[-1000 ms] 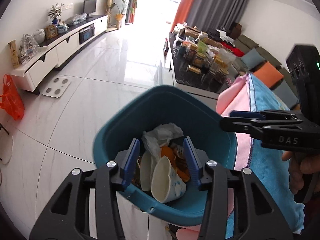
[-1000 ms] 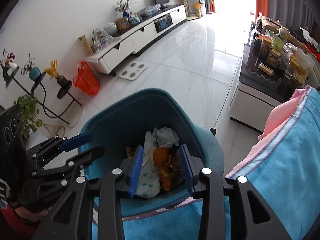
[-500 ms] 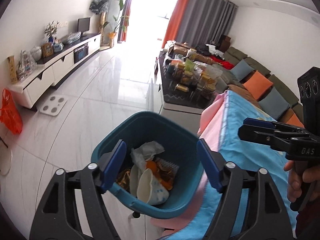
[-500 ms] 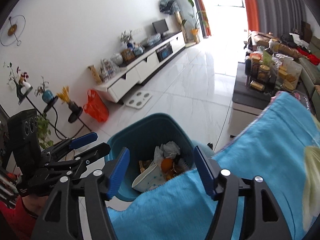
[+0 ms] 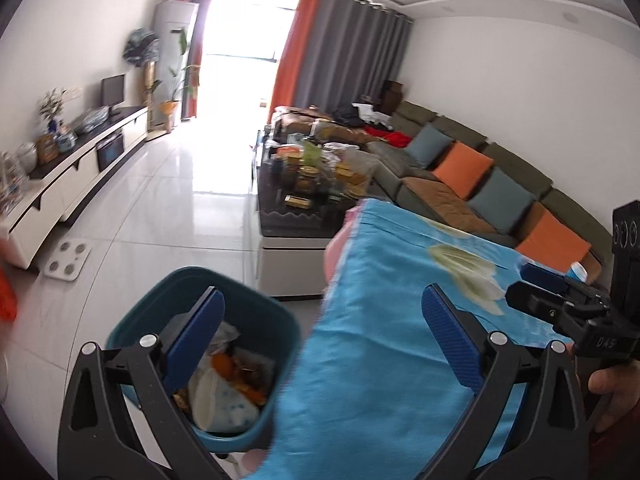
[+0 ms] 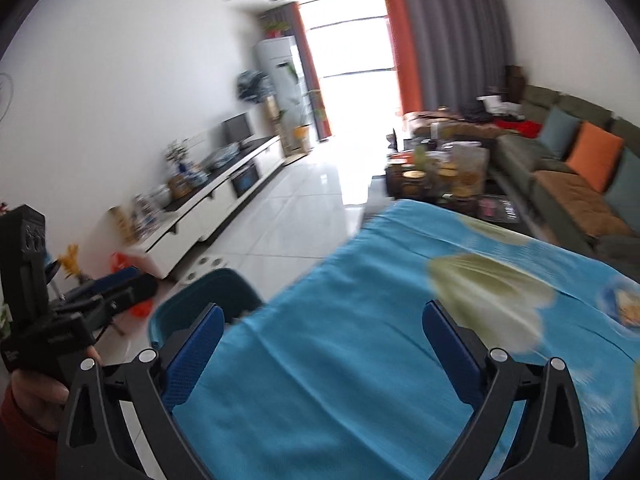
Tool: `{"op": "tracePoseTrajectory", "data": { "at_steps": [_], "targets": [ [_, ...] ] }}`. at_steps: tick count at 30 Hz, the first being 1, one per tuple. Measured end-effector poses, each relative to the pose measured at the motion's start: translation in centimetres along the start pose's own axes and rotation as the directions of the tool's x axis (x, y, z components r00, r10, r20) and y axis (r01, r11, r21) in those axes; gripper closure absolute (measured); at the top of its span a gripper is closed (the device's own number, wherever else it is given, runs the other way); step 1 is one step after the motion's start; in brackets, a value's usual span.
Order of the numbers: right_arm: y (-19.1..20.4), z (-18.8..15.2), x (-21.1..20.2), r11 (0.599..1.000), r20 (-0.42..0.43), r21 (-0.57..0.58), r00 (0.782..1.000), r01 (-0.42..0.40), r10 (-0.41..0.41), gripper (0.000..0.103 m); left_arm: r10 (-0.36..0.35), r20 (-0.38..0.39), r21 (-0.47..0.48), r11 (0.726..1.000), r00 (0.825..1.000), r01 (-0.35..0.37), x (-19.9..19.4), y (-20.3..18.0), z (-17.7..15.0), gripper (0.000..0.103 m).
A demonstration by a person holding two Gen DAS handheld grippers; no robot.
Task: Collect trash
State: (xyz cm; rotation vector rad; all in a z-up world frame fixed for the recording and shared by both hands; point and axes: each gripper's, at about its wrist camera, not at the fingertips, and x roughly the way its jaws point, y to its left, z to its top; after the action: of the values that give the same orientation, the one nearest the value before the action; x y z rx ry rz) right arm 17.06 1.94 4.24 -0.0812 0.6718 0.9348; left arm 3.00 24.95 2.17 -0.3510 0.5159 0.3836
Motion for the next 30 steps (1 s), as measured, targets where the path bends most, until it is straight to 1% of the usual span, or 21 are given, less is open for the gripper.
{"op": "tracePoseTrajectory", "data": {
  "at_steps": [2,4,7,10,12,15,18,20,22,25,27,28,30],
  "targets": [
    [-1.3,-1.0,-1.5,0.999,0.020,0.015,0.999,0.041,-0.041,0.007,-0.028,0.008,0.013,1.000,1.000,0.028,-0.2,-1.5,-0.2,0.006],
    [-2.8,-2.3,-3.2,0.995,0.038,0.030,0.995,0.092,-0.093,0.007,-0.036,0.017,0.036,0.999,0.999,0.035,-0.3,-3.1,-0.6,0.006],
    [-4.7,-4.1,-5.5,0.986,0.048,0.064,0.987,0.153,-0.156,0.007,-0.073,0.001,0.073,0.995,0.997,0.073,-0.2,-5.7,-1.4,0.006],
    [-6.3,-5.7,-7.6,0.976,0.065,0.111,0.978,0.190,-0.198,0.007,-0.090,0.004,0.094,0.992,0.996,0.090,-0.3,-7.9,-2.3,0.006],
    [-7.2,-6.7,-9.0,0.964,0.083,0.140,0.968,0.224,-0.237,0.007,-0.104,-0.001,0.101,0.989,0.995,0.104,-0.2,-9.0,-2.8,0.006],
    [-8.0,-8.0,-10.8,0.945,0.105,0.167,0.948,0.280,-0.299,0.007,-0.123,0.017,0.130,0.984,0.992,0.119,-0.5,-10.7,-3.6,0.006],
    [-8.4,-8.9,-12.4,0.929,0.127,0.192,0.931,0.317,-0.344,0.007,-0.146,0.031,0.160,0.977,0.989,0.139,-0.7,-11.9,-4.0,0.006],
    [-8.2,-9.5,-13.5,0.922,0.148,0.198,0.919,0.334,-0.365,0.007,-0.180,0.051,0.176,0.970,0.982,0.169,-1.3,-13.0,-4.2,0.006],
    [-8.0,-10.0,-14.4,0.907,0.162,0.201,0.901,0.370,-0.403,0.007,-0.208,0.066,0.197,0.961,0.976,0.192,-1.8,-14.0,-4.3,0.006],
    [-7.6,-10.7,-15.7,0.892,0.181,0.208,0.881,0.401,-0.438,0.007,-0.252,0.089,0.231,0.946,0.964,0.226,-2.6,-15.7,-4.5,0.006],
    [-7.5,-11.0,-16.5,0.887,0.193,0.219,0.873,0.407,-0.448,0.007,-0.278,0.092,0.252,0.935,0.956,0.247,-3.0,-16.7,-4.6,0.006],
    [-7.3,-11.3,-17.0,0.880,0.205,0.226,0.863,0.417,-0.462,0.007,-0.284,0.100,0.262,0.932,0.954,0.250,-3.3,-17.1,-4.7,0.006],
    [-6.7,-11.3,-17.3,0.877,0.216,0.221,0.855,0.427,-0.472,0.007,-0.308,0.112,0.280,0.922,0.945,0.267,-3.9,-18.0,-4.9,0.006]
  ]
}}
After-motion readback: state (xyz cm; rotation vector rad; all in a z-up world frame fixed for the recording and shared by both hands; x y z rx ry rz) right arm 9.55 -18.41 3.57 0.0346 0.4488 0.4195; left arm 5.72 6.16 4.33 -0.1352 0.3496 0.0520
